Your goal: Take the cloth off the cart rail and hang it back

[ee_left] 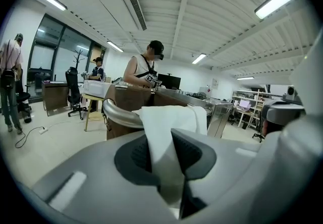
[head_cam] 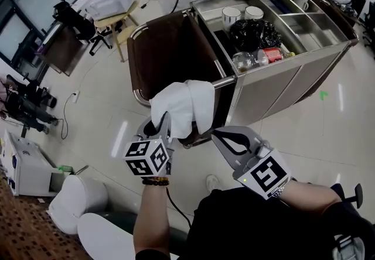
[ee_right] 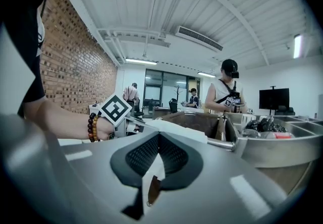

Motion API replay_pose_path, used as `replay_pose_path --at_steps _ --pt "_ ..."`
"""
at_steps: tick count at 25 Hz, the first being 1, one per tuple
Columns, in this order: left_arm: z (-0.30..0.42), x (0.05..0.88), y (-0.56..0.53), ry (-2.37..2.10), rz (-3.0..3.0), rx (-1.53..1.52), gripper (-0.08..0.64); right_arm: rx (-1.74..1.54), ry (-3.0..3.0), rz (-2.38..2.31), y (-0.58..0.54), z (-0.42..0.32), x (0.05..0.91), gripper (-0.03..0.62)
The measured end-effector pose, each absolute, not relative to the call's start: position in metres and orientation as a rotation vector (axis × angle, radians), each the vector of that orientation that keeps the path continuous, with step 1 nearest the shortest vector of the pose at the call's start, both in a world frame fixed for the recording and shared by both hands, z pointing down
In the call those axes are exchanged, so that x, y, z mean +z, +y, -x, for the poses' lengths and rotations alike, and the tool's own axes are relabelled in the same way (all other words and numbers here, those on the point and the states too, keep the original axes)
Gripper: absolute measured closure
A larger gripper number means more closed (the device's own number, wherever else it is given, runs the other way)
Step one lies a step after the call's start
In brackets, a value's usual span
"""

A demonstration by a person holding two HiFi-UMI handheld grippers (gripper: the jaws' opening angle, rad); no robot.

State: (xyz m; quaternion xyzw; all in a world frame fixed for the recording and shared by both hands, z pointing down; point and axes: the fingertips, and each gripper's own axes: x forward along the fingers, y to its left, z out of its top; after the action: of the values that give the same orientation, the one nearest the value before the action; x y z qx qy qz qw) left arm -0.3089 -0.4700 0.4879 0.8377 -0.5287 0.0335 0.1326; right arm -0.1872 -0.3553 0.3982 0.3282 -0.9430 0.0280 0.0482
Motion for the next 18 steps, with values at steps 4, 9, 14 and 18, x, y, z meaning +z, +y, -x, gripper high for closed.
replay_pose_path --at_steps 4,9,14,18 --pt "0.299 0.475 -0.461 -1.591 -2.43 0.073 0.514 0.081 -2.889 -0.997 -0.347 0.17 0.394 0.592" --pt "0.284 0.458 -0.449 -1.612 -2.456 0.075 0.523 0.067 -2.905 -0.997 -0.335 0.157 0.386 0.592" --pt "0.27 0.447 -0.428 -1.644 -2.478 0.046 0.528 0.04 -2.927 -0.997 -0.314 0.141 0.382 0.592" --pt "0.259 0.426 -0.408 -1.687 -2.508 0.0 0.528 0.025 -2.945 -0.994 -0.295 0.127 0.377 0.592"
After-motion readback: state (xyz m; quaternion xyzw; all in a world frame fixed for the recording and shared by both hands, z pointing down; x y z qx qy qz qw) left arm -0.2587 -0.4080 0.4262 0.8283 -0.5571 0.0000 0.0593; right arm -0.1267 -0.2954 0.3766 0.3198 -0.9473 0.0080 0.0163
